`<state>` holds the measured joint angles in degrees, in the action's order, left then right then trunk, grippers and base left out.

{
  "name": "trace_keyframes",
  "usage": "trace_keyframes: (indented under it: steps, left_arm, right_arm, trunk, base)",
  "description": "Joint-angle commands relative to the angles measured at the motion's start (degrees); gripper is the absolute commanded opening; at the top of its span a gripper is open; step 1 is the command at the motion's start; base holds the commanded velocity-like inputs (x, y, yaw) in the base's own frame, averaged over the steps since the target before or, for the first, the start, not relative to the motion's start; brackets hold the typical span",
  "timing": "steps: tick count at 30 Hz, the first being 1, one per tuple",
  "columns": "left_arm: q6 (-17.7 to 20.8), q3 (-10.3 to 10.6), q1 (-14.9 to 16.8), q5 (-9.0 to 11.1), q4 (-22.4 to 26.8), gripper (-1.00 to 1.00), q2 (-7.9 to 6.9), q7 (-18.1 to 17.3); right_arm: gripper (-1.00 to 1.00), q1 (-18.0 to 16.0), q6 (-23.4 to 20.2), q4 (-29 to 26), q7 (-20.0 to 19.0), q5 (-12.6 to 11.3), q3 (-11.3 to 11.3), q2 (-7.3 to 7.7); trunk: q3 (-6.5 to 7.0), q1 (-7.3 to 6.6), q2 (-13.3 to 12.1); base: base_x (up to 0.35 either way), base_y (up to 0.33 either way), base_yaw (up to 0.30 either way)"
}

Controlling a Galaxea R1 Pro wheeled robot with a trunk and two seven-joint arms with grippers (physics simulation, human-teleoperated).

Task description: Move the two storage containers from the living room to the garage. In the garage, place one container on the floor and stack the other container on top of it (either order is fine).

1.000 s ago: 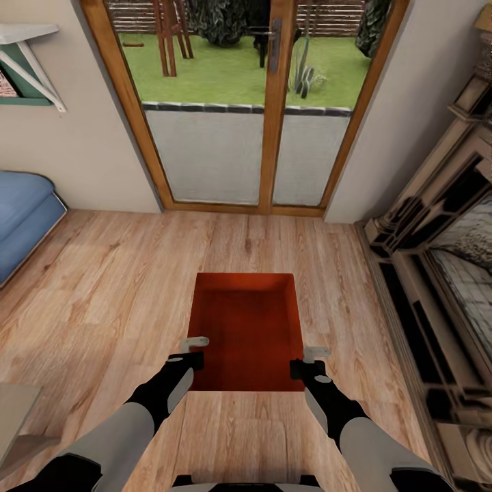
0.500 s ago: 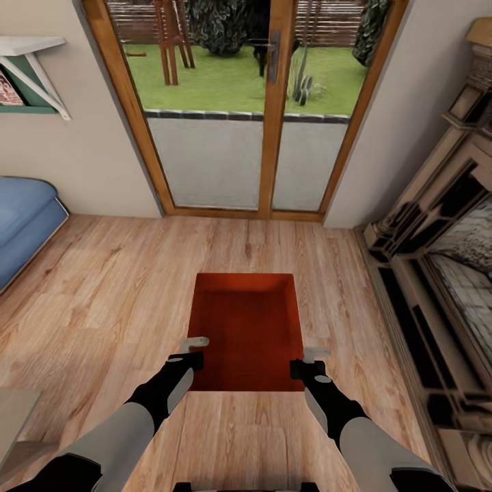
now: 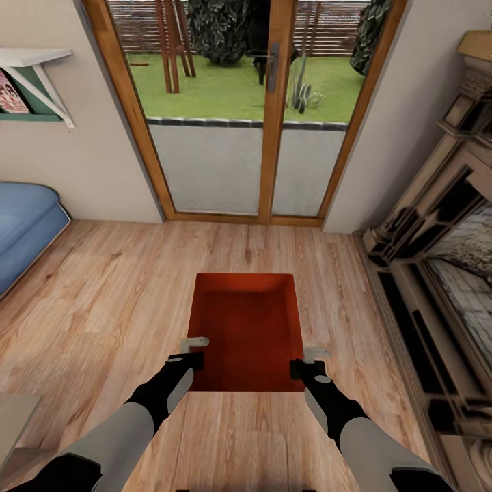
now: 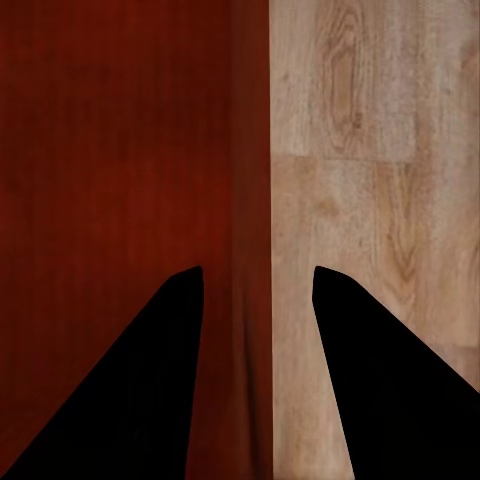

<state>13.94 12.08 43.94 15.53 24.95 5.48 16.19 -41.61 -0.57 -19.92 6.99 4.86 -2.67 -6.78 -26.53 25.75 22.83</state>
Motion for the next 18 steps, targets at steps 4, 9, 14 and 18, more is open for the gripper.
trace_keyframes:
  steps: [4,9,14,18]
  left_arm:
    - [0.48,-0.11,-0.01,0.37,-0.07,-1.00,-0.03,0.86]
    - [0.48,-0.06,0.00,0.38,-0.15,-1.00,-0.03,0.86]
    - [0.48,-0.09,-0.03,0.38,-0.16,-1.00,-0.03,0.86]
    - [0.48,-0.08,-0.02,0.38,-0.16,-1.00,-0.03,0.86]
  right_arm:
    - [-1.00,-0.05,-0.04,-0.29,0.22,1.29,-0.94,-0.08]
    - [-1.00,-0.05,-0.04,-0.29,0.21,1.29,-0.95,-0.08]
    - [-1.00,-0.05,-0.03,-0.29,0.21,1.29,-0.97,-0.08]
    - [-1.00,-0.05,-0.04,-0.29,0.21,1.29,-0.95,-0.08]
  trunk:
    - [0.30,0.03,0.09]
    - [0.76,0.03,0.09]
    - [1.22,0.03,0.09]
    - [1.59,0.03,0.09]
  base:
    - [0.000,0.000,0.000]
    - [0.000,0.000,0.000]
    - [0.000,0.000,0.000]
    - [0.000,0.000,0.000]
